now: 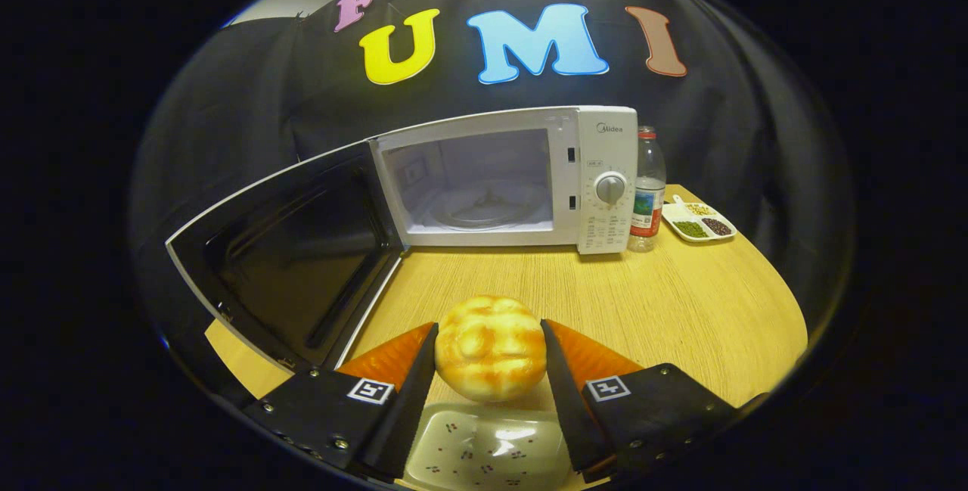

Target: Open the microwave, put the food inside, and close the microwave door.

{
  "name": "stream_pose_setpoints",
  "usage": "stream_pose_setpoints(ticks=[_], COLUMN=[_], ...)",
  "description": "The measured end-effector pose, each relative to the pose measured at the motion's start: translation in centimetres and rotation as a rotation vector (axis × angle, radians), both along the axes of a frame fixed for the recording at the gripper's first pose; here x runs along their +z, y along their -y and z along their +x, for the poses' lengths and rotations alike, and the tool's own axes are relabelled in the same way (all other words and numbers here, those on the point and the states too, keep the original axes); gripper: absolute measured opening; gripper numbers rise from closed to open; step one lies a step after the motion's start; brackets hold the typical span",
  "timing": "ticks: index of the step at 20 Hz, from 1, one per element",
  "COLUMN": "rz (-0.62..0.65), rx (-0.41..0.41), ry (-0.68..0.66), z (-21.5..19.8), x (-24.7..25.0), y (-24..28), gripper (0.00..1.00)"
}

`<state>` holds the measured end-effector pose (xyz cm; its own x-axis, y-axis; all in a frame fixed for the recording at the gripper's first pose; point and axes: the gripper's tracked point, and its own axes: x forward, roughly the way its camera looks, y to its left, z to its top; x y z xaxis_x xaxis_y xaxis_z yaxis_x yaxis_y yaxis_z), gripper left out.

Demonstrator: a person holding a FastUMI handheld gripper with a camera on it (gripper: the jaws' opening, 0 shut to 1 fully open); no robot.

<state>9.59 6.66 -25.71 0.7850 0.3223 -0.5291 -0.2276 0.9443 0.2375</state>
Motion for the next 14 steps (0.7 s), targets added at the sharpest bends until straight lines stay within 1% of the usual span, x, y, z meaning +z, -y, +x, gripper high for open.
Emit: stream_pose_setpoints(ticks=[8,12,14], rz=[0.094,0.162,0.198], rx=[0.014,-0.005,-0.028], ry=[0.054,0.059,0.061], z=[7.0,9.9,11.5], x=[1.0,1.2,1.2], y=[-3.4,-5.0,-5.4], gripper=[0.77,0.77,0.77])
